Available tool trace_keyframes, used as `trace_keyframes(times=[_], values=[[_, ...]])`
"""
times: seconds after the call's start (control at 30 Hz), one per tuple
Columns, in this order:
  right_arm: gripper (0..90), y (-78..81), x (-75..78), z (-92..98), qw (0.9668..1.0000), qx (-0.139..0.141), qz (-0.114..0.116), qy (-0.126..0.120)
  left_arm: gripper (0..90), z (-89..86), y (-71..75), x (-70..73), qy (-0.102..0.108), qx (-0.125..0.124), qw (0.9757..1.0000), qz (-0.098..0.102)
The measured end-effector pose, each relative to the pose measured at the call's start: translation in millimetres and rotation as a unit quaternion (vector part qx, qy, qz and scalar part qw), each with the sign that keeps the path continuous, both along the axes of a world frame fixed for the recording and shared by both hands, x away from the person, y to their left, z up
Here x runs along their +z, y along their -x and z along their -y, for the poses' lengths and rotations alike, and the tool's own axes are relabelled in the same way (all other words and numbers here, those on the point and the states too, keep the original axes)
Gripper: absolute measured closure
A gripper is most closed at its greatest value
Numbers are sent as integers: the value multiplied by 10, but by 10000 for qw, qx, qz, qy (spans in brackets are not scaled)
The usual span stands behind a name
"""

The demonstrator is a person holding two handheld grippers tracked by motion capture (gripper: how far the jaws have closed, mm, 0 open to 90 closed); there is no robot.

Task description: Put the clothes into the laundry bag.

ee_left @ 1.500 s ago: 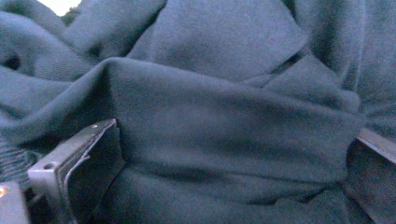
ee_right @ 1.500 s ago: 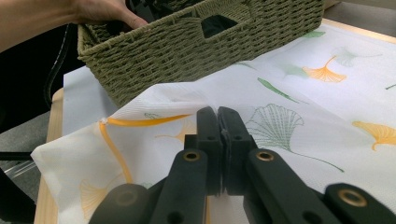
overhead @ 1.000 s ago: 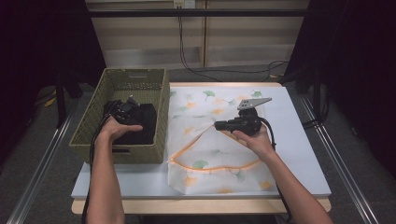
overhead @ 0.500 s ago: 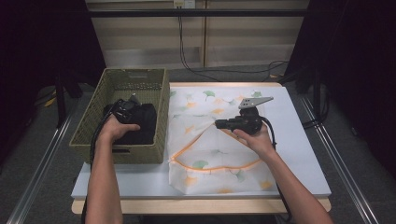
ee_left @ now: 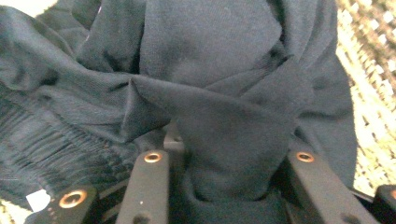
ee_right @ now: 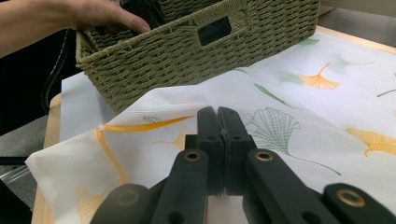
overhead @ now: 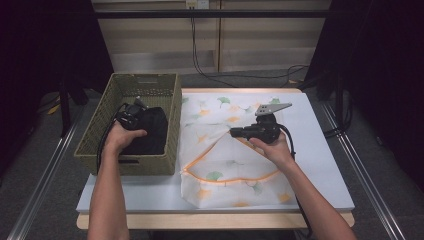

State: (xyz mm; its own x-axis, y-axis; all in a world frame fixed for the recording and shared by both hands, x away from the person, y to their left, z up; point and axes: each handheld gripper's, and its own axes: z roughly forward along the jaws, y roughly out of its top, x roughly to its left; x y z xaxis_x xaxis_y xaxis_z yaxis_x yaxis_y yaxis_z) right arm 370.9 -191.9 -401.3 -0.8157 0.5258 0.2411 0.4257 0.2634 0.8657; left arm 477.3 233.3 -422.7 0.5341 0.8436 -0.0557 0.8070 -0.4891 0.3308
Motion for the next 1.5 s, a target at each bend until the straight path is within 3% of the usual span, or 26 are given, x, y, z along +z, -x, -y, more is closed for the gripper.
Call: trace_keyframes(times=[0.03,0.1,0.33,0.4,0.63,0.67,0.7,0.8,0.9,0.93,0.97,1.03,1.07,1.1,1.13,1.17,1.23,1.3,1.43,1.47,1.5], values=[[890,-1,-1,1,10000,-3,3,-2,651,-29,-8,36,9,-145,9999,80],[891,-2,-2,2,10000,3,6,-5,651,-52,6,83,203,-58,9996,183],[891,8,14,-1,10000,14,30,-17,656,-125,59,194,428,60,9976,549],[892,5,13,3,10000,22,15,-60,657,-182,97,244,814,123,9935,785],[892,9,20,2,10000,21,2,-64,660,-290,162,312,1056,251,9878,1121],[893,8,19,3,10000,25,-9,-74,660,-275,179,322,1258,391,9837,1221],[894,4,17,6,10000,27,-19,-81,661,-302,187,351,1173,293,9844,1279],[894,-2,7,-1,10000,40,-47,-75,661,-338,220,414,1399,396,9781,1492],[894,2,14,-5,10000,50,-22,-68,662,-367,249,468,1459,396,9752,1619],[894,3,15,-6,10000,42,-26,-71,662,-386,256,485,1452,332,9754,1623],[894,2,14,-4,10000,49,-22,-71,662,-389,266,491,1542,387,9728,1686],[894,0,13,-3,10000,41,-32,-77,662,-416,284,514,1534,358,9719,1751],[894,0,13,-3,10000,39,-30,-77,662,-415,295,516,1642,443,9687,1808],[894,1,14,-3,10000,42,-27,-79,662,-431,304,528,1656,417,9685,1812],[894,2,15,-3,10000,45,-26,-79,662,-437,312,532,1756,491,9652,1876],[894,3,15,-3,10000,43,-28,-77,663,-464,315,542,1802,461,9645,1876],[894,1,14,-1,10000,46,-27,-79,662,-481,335,563,1935,528,9597,1967],[894,1,15,2,10000,43,-28,-83,663,-508,353,590,1973,525,9575,2038],[894,1,17,8,9999,40,-40,-93,662,-528,403,634,2154,502,9488,2257],[894,1,18,8,9999,43,-34,-91,662,-528,403,634,2154,502,9488,2257],[894,2,18,8,9999,42,-39,-94,663,-533,430,660,2247,518,9436,2374]])
